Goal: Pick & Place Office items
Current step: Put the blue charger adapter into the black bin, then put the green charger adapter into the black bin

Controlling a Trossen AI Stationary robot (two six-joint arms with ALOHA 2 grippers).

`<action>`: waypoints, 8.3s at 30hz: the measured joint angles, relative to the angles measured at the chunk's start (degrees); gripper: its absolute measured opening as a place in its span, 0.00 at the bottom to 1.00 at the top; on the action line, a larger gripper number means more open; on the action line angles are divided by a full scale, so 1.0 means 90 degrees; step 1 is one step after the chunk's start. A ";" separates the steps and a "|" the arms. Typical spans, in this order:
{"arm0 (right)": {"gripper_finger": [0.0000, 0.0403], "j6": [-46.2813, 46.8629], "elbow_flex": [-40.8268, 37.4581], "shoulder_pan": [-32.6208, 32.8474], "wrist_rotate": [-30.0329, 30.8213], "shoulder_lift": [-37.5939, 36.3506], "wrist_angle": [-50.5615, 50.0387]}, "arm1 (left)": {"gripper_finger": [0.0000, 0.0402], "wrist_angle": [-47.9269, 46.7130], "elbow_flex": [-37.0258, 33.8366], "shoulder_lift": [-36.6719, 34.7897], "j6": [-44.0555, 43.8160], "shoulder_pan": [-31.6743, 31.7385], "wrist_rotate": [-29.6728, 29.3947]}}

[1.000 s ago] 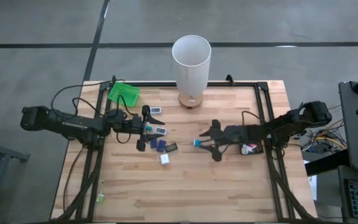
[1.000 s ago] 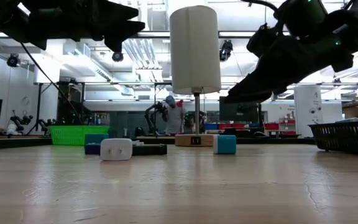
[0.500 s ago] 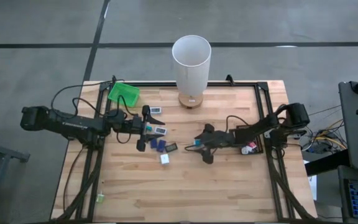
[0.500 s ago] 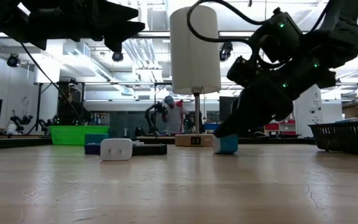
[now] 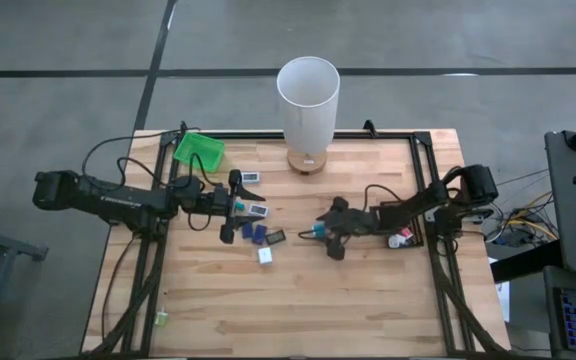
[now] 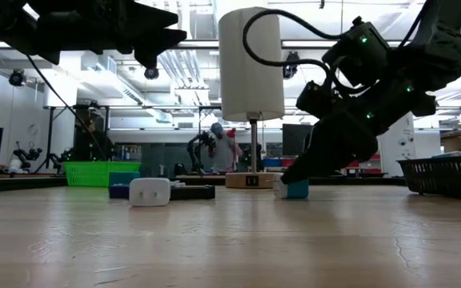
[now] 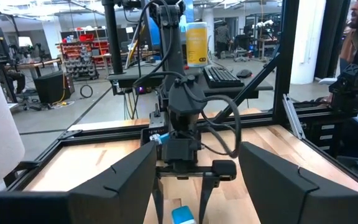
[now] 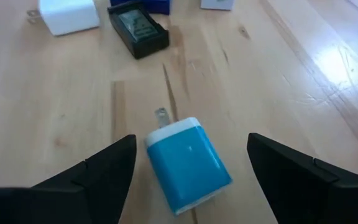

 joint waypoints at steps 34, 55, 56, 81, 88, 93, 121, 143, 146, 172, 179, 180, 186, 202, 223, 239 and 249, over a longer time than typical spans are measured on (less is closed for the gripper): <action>0.35 -0.0455 0.0230 -0.0015 -0.0044 0.0019 -0.0495 | 0.59 0.0000 0.0000 -0.0002 -0.0002 0.0002 -0.0005; 0.36 0.0201 0.0253 0.0004 0.0369 -0.1330 -0.1676 | 0.59 -0.0002 0.0000 -0.0002 0.0000 0.0002 -0.0005; 0.36 0.0345 0.0253 0.0004 0.0453 -0.1541 -0.1948 | 0.59 -0.0002 0.0000 -0.0002 0.0000 0.0002 -0.0005; 0.37 0.7833 0.2127 0.0392 0.0764 -0.4144 -1.1066 | 0.59 -0.0051 0.0000 -0.0002 -0.0001 0.0002 -0.0005; 0.36 0.8714 0.1702 0.0558 0.0311 -0.3958 -1.1242 | 0.59 -0.0051 0.0000 -0.0002 0.0000 0.0002 -0.0005; 0.36 0.9137 0.1541 0.0604 0.0237 -0.3803 -1.1424 | 0.59 -0.0050 0.0000 -0.0002 0.0000 0.0002 -0.0004; 0.51 1.0033 0.1365 0.0614 0.0197 -0.3733 -1.1820 | 0.59 -0.0143 0.0000 0.0000 -0.0001 0.0002 -0.0004; 0.54 0.5490 0.1552 0.0615 0.3962 -0.3750 -0.8704 | 0.59 -0.0146 0.0000 0.0000 -0.0001 0.0002 -0.0005; 0.54 0.4219 0.1327 0.0674 0.4247 -0.3571 -0.7327 | 0.59 -0.0170 0.0000 0.0000 0.0000 0.0002 -0.0003; 0.54 -0.1047 -0.0304 -0.0875 0.1256 -0.3929 -0.1149 | 0.59 -0.0216 0.0000 0.0000 -0.0001 0.0002 -0.0002; 0.54 -0.0467 -0.0301 -0.0875 0.1256 -0.3922 -0.1206 | 0.59 -0.0219 0.0000 -0.0002 0.0000 0.0002 -0.0003; 0.54 -0.0446 -0.0301 -0.0875 0.1256 -0.3922 -0.1207 | 0.59 -0.0217 0.0000 0.0000 -0.0002 0.0002 -0.0003; 0.54 -0.0471 -0.0301 -0.0875 0.1258 -0.3922 -0.1207 | 0.59 -0.0218 0.0000 0.0000 -0.0002 0.0001 -0.0003; 0.54 -0.0464 -0.0294 -0.0875 0.1260 -0.3920 -0.1210 | 0.59 -0.0218 0.0000 -0.0001 -0.0001 0.0000 -0.0003; 0.54 -0.0462 -0.0294 -0.0875 0.1265 -0.3917 -0.1214 | 0.59 -0.0215 0.0040 -0.0038 -0.1397 0.0074 -0.0221; 0.54 -0.0465 -0.0294 -0.0877 0.1269 -0.3917 -0.1236 | 0.58 -0.4621 0.1488 -0.0304 -0.2430 -0.0446 -0.1430; 0.54 -0.0463 -0.0294 -0.0877 0.1269 -0.3917 -0.1236 | 0.58 -0.8208 0.2457 -0.0304 -0.6035 -0.1932 -0.3507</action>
